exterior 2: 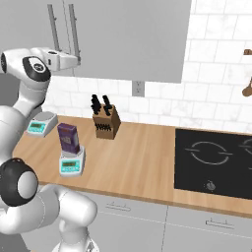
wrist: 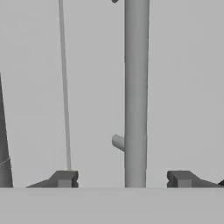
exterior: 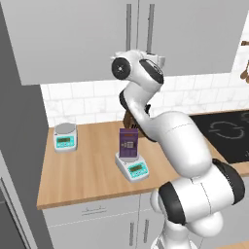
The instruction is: Pick the cereal and place it on the digital scale for weighing, and close the cabinet.
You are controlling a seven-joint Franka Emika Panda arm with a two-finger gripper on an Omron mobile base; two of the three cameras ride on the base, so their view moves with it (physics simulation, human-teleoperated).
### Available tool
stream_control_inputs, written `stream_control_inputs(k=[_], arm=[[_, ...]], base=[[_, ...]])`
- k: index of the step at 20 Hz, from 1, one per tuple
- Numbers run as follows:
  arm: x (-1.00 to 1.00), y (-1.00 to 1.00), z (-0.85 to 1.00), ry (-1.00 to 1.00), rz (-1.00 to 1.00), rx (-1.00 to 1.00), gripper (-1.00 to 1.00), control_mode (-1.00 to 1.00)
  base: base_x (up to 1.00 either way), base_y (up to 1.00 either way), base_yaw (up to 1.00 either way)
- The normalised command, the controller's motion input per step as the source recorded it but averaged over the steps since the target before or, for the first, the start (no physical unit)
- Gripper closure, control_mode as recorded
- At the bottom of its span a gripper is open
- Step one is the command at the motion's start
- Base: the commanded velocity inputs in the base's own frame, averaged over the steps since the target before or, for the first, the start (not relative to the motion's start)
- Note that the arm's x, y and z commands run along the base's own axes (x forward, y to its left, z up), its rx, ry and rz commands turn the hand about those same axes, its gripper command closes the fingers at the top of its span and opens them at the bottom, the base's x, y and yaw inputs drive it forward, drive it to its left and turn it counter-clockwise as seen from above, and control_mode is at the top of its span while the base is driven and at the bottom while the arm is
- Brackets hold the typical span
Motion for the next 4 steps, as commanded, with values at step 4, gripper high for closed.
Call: stream_control_inputs(k=[4], arm=[[0.09, -0.16, 0.0, 0.0, 0.0, 0.0, -1.0, -1.0]], base=[[0.0, 0.0, 0.0]])
